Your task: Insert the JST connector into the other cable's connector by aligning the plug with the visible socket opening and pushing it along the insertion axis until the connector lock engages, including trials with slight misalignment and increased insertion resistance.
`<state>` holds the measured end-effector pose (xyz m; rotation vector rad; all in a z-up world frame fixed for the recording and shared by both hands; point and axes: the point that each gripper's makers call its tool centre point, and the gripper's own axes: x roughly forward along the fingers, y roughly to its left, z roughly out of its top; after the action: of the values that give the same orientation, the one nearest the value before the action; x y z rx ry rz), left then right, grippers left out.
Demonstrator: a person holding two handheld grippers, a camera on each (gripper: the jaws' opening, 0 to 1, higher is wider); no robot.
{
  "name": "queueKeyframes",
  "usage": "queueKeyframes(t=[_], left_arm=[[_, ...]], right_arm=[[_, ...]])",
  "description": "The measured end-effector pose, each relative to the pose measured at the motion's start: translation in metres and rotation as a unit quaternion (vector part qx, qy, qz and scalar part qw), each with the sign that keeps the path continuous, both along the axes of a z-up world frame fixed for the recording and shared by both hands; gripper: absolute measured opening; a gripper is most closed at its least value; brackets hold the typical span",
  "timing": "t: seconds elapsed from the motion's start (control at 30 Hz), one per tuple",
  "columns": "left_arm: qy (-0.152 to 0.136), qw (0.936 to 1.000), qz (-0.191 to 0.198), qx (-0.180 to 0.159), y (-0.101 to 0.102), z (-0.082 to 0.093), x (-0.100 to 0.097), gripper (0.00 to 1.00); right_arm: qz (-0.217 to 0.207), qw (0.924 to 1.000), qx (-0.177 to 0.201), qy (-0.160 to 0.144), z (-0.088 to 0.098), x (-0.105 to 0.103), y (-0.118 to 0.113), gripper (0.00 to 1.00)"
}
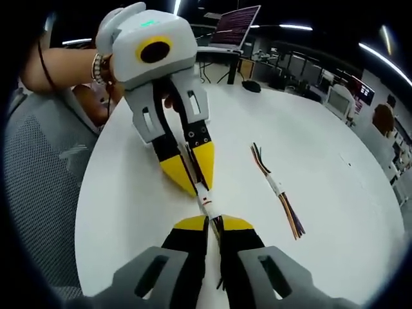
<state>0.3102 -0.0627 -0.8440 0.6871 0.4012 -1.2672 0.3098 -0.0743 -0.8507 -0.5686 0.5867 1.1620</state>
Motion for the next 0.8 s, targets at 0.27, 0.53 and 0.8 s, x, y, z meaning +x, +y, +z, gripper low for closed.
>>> queueKeyframes(t=[0.27,0.53,0.8], left_arm=[[0.0,1.0,0.004,-0.001,0.002,0.001,0.002,0.0],[-0.007,0.9999,0.004,-0.013,0.0,0.01,0.004,0.0],[-0.003,0.9999,-0.001,-0.011,0.0,0.008,0.002,0.0]], right_arm=[[0.005,1.0,0.002,0.003,0.002,-0.001,0.002,0.03],[0.003,0.9998,0.021,-0.005,0.012,0.001,0.007,0.03],[0.007,0.9997,0.022,0.002,0.01,-0.002,0.007,0.03]])
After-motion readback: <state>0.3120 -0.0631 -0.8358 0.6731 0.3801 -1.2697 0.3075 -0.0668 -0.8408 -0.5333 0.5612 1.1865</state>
